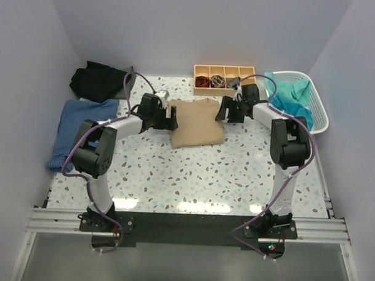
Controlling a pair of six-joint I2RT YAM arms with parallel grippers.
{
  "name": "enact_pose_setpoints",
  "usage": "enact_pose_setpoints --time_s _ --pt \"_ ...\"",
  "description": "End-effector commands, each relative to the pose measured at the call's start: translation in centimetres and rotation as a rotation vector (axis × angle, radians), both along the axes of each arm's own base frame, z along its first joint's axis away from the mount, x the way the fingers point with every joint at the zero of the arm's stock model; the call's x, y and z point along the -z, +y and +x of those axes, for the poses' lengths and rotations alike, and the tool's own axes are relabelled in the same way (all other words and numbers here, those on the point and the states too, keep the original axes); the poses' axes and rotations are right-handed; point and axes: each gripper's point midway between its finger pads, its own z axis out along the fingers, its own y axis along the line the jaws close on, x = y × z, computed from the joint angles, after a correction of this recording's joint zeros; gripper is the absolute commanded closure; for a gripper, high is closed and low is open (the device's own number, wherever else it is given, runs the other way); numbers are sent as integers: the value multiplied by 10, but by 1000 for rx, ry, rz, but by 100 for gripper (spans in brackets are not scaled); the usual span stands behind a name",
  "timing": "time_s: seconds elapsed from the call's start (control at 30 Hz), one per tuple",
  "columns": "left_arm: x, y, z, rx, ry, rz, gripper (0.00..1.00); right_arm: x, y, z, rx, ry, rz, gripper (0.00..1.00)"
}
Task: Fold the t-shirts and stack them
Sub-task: Fold the tshirt, then neatly place the folded tshirt to the corner
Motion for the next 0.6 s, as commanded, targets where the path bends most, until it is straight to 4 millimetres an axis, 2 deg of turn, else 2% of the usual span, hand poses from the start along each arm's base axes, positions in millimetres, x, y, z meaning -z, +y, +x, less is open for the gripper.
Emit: enact_pose_setpoints --time_s 0.0,0.07,0.2,0.3,0.37,0.57 --pt "-14 -2 14 -29 -77 -52 0 -43 9 0 -22 -103 58 27" --pt "-8 -4 12 -20 -64 -60 0 -36 7 -6 -21 -83 55 26" --pt "-2 -20 9 39 -46 -130 0 -21 3 -13 -8 -50 41 26" --pt "4 -42 1 135 -18 -230 0 -14 11 -17 -39 -14 79 26" --pt "13 -58 -12 201 41 -314 0 -6 17 -16 -57 13 103 26" --pt "30 -72 -25 244 83 -418 0 3 27 -18 -86 51 154 26"
